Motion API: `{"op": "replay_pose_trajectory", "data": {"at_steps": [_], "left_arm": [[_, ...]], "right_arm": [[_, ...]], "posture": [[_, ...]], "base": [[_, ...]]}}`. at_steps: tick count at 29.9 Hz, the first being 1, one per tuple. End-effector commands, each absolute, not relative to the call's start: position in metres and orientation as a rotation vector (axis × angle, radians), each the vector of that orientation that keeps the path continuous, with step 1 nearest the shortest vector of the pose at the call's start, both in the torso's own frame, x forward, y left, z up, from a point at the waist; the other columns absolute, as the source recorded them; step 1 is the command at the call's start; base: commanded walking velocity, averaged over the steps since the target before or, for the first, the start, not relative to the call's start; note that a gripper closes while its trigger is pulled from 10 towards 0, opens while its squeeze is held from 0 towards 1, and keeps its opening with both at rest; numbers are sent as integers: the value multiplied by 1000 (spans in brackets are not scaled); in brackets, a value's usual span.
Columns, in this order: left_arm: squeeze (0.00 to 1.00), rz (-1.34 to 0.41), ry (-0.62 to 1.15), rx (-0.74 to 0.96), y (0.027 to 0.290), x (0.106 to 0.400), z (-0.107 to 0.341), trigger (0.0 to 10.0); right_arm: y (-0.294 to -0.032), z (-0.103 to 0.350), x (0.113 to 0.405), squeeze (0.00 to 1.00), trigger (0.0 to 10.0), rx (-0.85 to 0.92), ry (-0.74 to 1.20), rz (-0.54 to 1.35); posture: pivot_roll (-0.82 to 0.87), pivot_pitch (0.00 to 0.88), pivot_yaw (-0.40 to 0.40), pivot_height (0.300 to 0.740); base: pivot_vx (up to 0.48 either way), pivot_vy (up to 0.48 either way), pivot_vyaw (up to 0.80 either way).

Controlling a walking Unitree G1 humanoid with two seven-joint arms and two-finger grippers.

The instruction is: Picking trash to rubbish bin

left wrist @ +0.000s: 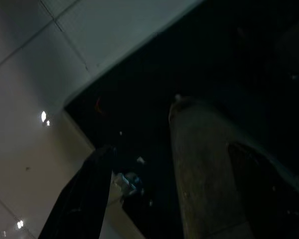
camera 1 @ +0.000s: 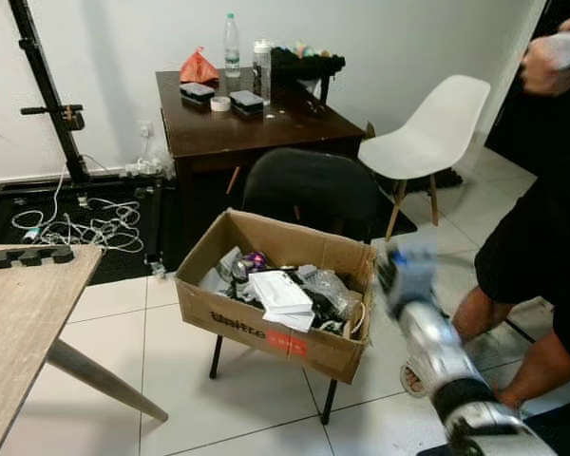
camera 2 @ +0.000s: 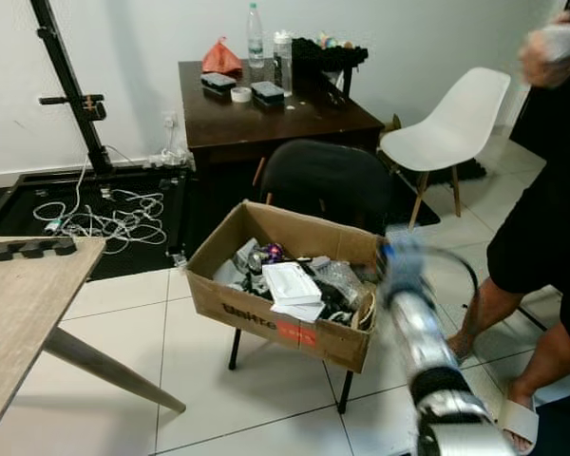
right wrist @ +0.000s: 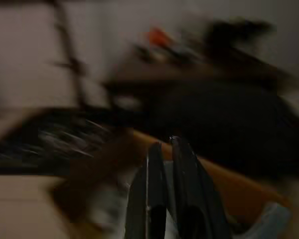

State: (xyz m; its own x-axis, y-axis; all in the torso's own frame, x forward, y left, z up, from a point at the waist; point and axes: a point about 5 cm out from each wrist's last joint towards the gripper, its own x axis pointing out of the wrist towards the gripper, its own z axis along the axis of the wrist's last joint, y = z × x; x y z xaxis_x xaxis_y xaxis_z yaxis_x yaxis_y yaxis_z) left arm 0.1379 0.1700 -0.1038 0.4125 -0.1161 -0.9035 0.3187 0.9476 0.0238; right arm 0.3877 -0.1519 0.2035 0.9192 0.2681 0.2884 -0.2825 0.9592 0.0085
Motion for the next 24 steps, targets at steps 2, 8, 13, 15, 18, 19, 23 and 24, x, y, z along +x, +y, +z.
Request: {"op": "replay_pose_trajectory", "data": {"at_steps": [2,8,13,15,18,19,23,24], "left_arm": [[0,-261,1162,204,172,125,-108,10000],[0,-257,1165,210,173,124,-108,10000],[0,-270,1162,216,173,125,-108,10000],[0,-278,1163,219,173,126,-108,10000],[0,-280,1165,221,173,125,-108,10000],[0,-280,1165,221,173,125,-108,10000],[0,-283,1167,220,171,124,-109,10000],[0,-283,1167,220,171,124,-109,10000]], "right_arm": [[-130,210,381,0,10000,107,-323,437],[-94,214,370,0,10000,103,-342,611],[-98,203,373,0,10000,97,-286,556],[-101,203,374,0,10000,103,-274,539],[-104,205,374,0,10000,108,-272,532],[-104,205,374,0,10000,108,-272,532],[-106,202,373,0,10000,100,-242,527],[-106,202,373,0,10000,100,-242,527]], "posture": [[-102,100,12,740],[-104,99,14,740],[-109,100,15,740],[-114,99,15,740],[-116,100,15,740],[-116,100,15,740],[-117,98,11,740],[-117,98,11,740]], "base": [[0,0,0],[171,0,0],[329,0,0],[399,0,0],[396,0,0],[398,0,0],[398,0,-383],[398,0,-788]]}}
